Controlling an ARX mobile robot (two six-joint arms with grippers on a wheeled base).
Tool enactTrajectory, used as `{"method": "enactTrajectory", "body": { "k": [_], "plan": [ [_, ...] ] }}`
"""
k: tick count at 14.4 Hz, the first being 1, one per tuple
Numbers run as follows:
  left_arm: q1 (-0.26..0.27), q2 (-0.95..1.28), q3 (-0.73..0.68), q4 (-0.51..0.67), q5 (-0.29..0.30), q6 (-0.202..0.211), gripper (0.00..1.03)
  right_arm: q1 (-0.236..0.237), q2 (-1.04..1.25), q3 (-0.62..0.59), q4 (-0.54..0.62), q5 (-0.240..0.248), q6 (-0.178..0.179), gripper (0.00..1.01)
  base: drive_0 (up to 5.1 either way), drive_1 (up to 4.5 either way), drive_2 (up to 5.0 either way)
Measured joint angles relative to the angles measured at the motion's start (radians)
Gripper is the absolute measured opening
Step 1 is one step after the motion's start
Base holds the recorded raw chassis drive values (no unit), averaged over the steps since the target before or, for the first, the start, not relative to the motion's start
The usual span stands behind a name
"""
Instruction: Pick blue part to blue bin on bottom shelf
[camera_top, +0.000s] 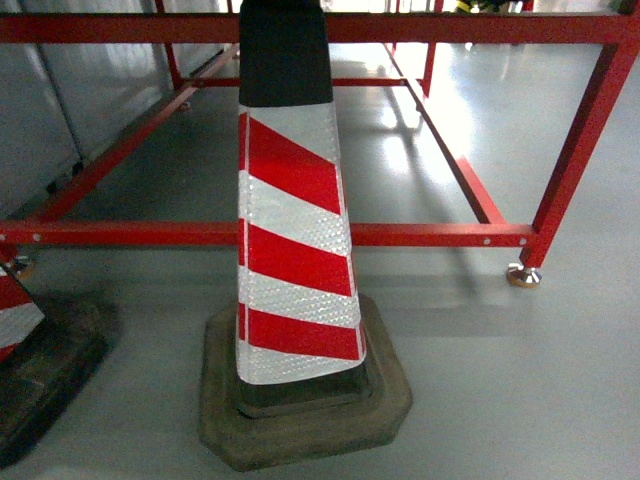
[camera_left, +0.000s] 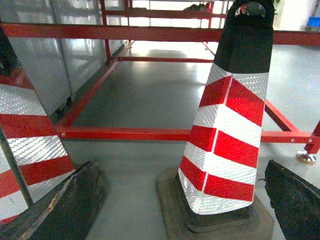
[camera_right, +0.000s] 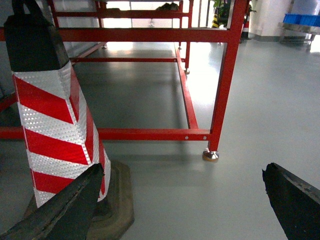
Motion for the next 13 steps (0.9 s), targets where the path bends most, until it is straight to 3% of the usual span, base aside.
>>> {"method": "enactTrajectory", "body": {
  "k": [13],
  "plan": [
    [0.0,0.0,0.0,-0.002,0.002,0.001,0.98,0.0,0.0,0.0,0.0,0.0,0.0,0.98,0.0,0.0,0.0]
  ]
}}
